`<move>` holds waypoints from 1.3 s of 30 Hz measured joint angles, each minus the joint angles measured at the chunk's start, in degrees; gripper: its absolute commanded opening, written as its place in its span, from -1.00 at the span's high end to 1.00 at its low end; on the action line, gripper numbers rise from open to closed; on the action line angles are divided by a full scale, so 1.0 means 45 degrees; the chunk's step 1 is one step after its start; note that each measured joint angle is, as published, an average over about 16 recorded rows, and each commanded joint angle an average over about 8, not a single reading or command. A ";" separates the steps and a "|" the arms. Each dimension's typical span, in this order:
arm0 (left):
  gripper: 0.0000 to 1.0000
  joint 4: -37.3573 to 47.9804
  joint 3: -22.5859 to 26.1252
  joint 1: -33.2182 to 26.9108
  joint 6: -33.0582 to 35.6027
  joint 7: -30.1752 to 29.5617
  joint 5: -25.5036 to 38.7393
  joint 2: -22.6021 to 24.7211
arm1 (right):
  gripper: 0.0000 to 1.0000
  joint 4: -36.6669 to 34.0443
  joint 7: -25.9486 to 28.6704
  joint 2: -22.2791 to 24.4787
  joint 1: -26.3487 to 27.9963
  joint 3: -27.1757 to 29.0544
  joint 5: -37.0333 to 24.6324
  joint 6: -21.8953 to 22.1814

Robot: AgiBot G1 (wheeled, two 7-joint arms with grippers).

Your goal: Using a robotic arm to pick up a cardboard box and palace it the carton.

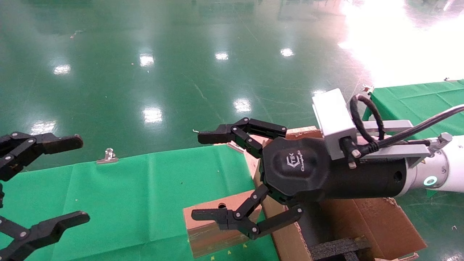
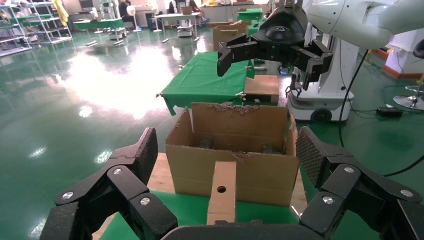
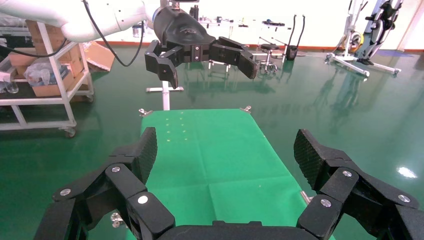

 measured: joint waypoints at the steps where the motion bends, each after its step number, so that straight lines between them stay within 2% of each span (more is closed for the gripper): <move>1: -1.00 0.0000 0.0000 0.0000 0.0000 0.0000 0.0000 0.0000 | -1.00 0.0000 0.0000 0.0000 0.0000 0.0000 0.0000 0.0000; 12: -1.00 0.0000 0.0000 0.0000 0.0000 0.0000 0.0000 0.0000 | -1.00 0.0000 0.0000 0.0000 0.0000 0.0000 0.0000 0.0000; 13: -0.84 0.0000 0.0000 0.0000 0.0000 0.0000 0.0000 0.0000 | -1.00 0.0000 0.0000 0.0000 0.0000 0.0000 0.0000 0.0000; 20: 0.91 0.0000 0.0000 0.0000 0.0000 0.0000 0.0000 0.0000 | -1.00 -0.0002 -0.0004 0.0006 0.0002 0.0000 -0.0012 0.0003; 21: 1.00 0.0000 0.0000 0.0000 0.0000 0.0000 0.0000 0.0000 | -1.00 -0.0003 -0.0004 0.0017 0.0007 -0.0008 -0.0036 -0.0002; 30: 1.00 0.0001 0.0001 0.0000 0.0000 0.0000 0.0000 0.0000 | -1.00 -0.0065 0.0038 0.0144 0.0600 -0.0535 -0.1353 -0.0266; 39: 1.00 0.0001 0.0001 0.0000 0.0001 0.0000 -0.0001 0.0000 | -1.00 -0.0474 0.0272 -0.0253 0.2244 -0.2111 -0.4396 -0.0780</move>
